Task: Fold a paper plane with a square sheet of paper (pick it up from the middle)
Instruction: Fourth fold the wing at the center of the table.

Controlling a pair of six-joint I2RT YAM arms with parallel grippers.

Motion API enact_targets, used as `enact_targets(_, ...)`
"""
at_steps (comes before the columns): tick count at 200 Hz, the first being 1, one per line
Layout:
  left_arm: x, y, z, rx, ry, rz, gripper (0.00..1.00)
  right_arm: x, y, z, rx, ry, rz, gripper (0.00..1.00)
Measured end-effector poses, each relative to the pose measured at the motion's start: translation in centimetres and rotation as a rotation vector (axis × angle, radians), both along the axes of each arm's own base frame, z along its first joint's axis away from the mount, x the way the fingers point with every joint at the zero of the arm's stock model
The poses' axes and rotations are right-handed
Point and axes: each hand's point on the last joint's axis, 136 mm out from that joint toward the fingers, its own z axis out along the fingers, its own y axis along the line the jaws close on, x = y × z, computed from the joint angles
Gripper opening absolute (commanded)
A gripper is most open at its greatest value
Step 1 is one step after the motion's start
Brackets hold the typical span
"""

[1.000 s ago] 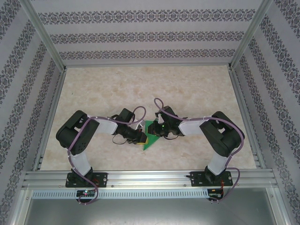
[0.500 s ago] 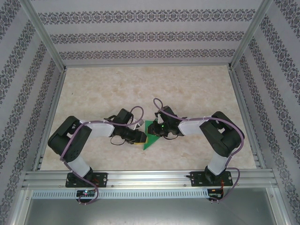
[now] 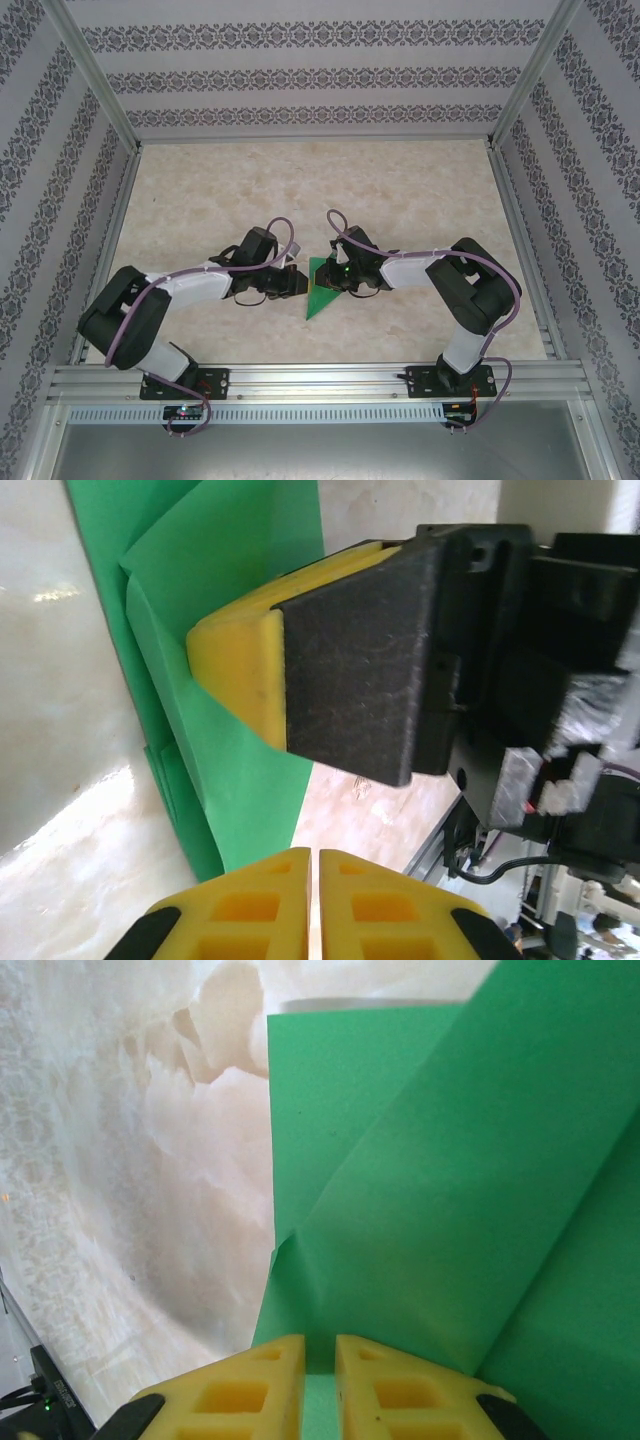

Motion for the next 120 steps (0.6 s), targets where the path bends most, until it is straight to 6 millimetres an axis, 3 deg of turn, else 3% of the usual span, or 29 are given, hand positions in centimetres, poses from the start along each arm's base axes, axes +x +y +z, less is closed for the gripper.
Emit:
enact_targets(38,-0.4,-1.4,-2.1,-0.011,0.081,-0.019,0.12,0.0,0.1,0.0,0.002,-0.008,0.001,0.17)
enact_targets(83,-1.1,-1.7,-4.4,-0.018,0.158,-0.019,0.14,0.1,0.3,0.0,0.009,-0.017,0.003,0.17)
enact_targets(120,-1.5,-2.1,-4.4,-0.048,0.165,-0.035,0.14,0.1,0.3,0.0,0.013,-0.02,0.004,0.17)
